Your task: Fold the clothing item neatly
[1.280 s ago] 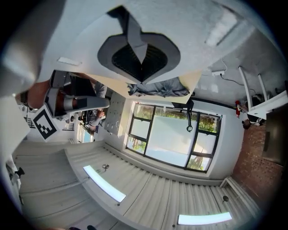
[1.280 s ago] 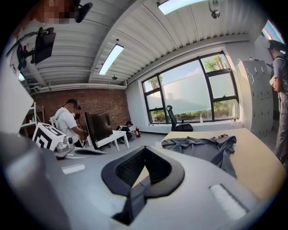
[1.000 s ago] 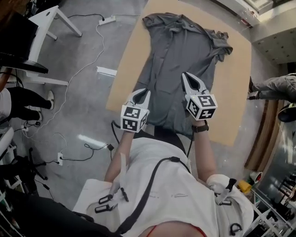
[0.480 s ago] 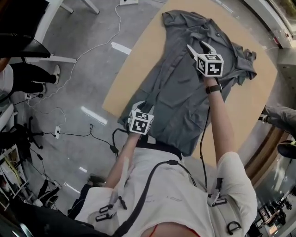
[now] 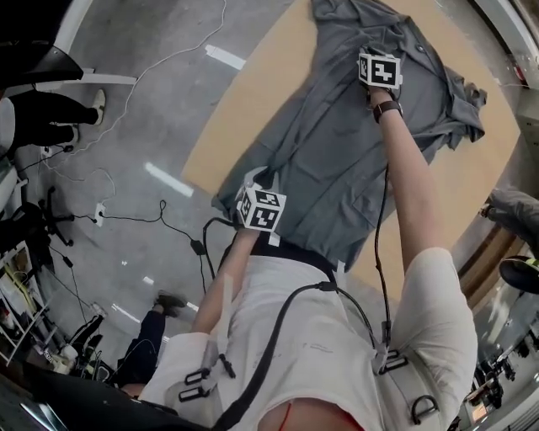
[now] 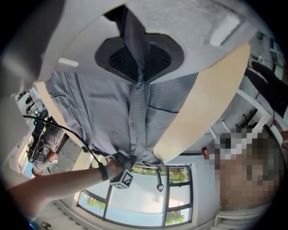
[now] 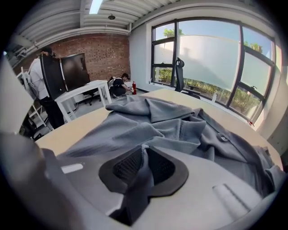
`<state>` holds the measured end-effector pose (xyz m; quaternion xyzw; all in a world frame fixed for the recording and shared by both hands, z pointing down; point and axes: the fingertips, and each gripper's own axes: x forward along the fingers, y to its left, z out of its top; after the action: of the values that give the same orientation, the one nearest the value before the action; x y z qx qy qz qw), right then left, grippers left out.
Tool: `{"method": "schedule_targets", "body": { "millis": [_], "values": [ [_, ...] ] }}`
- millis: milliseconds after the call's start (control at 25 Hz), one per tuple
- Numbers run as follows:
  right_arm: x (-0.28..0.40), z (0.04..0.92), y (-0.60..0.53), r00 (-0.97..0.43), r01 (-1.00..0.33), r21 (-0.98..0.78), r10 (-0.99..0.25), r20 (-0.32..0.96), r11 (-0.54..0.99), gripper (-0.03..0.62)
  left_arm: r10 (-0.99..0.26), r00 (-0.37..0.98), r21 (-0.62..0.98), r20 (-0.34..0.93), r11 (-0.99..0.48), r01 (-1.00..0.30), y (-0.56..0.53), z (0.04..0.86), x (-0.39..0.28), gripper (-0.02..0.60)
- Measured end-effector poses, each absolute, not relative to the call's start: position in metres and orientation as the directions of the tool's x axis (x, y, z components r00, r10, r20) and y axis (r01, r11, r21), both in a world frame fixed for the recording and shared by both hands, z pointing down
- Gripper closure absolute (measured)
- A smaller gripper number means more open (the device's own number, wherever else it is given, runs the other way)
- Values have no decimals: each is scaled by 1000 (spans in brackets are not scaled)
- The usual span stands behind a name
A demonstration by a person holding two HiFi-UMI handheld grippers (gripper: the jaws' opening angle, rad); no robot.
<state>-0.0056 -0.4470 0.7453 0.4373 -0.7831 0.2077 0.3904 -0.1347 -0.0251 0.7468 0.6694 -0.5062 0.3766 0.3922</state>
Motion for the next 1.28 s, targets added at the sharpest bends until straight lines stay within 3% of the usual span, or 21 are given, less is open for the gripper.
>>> {"method": "schedule_targets", "body": {
  "millis": [320,560,720,840,1040,1280],
  "values": [
    [23,672,-437,-466,-801,-35,-587,661,597,557,-428,303,194,852,-280,-940,-21,682,-125,535],
    [80,628,-432,-503,-822,-98,-636,585,561,556,-452,337,110,826,-456,-883,-20,631,-96,545],
    [123,666,-422,-416,-882,-124,-627,658,455,535,-346,423,197,837,-531,-824,-6,659,-48,541],
    [142,699,-407,-349,-910,-110,-594,725,400,433,-193,510,349,839,-527,-775,18,691,-21,446],
    [114,669,-337,-437,-867,-131,-609,661,481,436,-236,441,291,866,-480,-827,45,684,-83,442],
    [27,648,-162,-646,-731,-331,-447,619,597,411,-259,321,230,911,-328,-916,96,688,-184,443]
  ]
}}
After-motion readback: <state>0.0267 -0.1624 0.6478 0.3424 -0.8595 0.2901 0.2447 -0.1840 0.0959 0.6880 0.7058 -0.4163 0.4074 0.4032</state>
